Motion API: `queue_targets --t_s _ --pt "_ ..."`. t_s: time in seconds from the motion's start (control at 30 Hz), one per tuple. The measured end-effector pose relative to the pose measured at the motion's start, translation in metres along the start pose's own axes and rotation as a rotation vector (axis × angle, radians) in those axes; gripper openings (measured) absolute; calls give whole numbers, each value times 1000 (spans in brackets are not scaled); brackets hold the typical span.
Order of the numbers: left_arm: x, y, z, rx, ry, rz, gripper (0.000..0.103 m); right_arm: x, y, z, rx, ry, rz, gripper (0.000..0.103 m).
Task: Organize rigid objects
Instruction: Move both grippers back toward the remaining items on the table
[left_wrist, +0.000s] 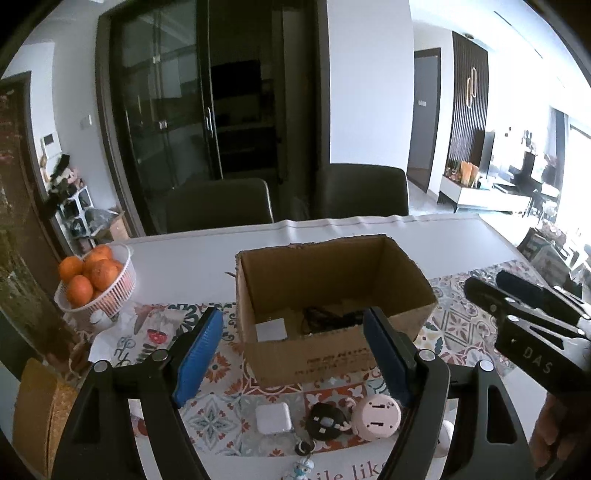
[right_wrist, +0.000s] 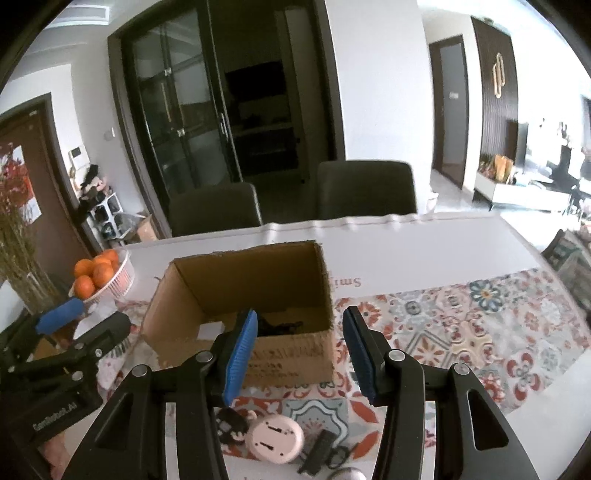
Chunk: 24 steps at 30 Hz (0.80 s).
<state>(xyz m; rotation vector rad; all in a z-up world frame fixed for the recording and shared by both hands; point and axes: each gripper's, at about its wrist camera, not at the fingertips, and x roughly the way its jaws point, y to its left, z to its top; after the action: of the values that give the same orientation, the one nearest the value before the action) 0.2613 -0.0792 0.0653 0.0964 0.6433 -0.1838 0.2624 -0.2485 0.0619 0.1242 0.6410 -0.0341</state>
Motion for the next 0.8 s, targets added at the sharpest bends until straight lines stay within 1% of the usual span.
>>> queue_targets --t_s 0.1,0.17,0.33,0.47,0.57,0.73,0.8 --pt "-10 -2 -8 -6 -19 7 78 -17 1 -8 -17 -44 -44 50" --pt "-16 -3 -15 -1 -30 16 78 -26 0 -14 -19 -66 -62 53" --pt "-24 -1 -34 -5 -35 6 78 -41 4 -30 -18 -82 -55 55" --pt "-29 -2 -47 -3 -23 -1 78 -49 5 -42 -27 -97 -78 56" --pt "-32 0 -56 -2 -15 -5 78 -53 4 -51 -15 -98 -78 60" --pt "-34 -2 -72 1 6 -7 78 -55 5 -68 -20 -68 -94 61" --pt "-35 -3 -77 -1 13 -10 78 -54 3 -75 -7 -48 -87 61"
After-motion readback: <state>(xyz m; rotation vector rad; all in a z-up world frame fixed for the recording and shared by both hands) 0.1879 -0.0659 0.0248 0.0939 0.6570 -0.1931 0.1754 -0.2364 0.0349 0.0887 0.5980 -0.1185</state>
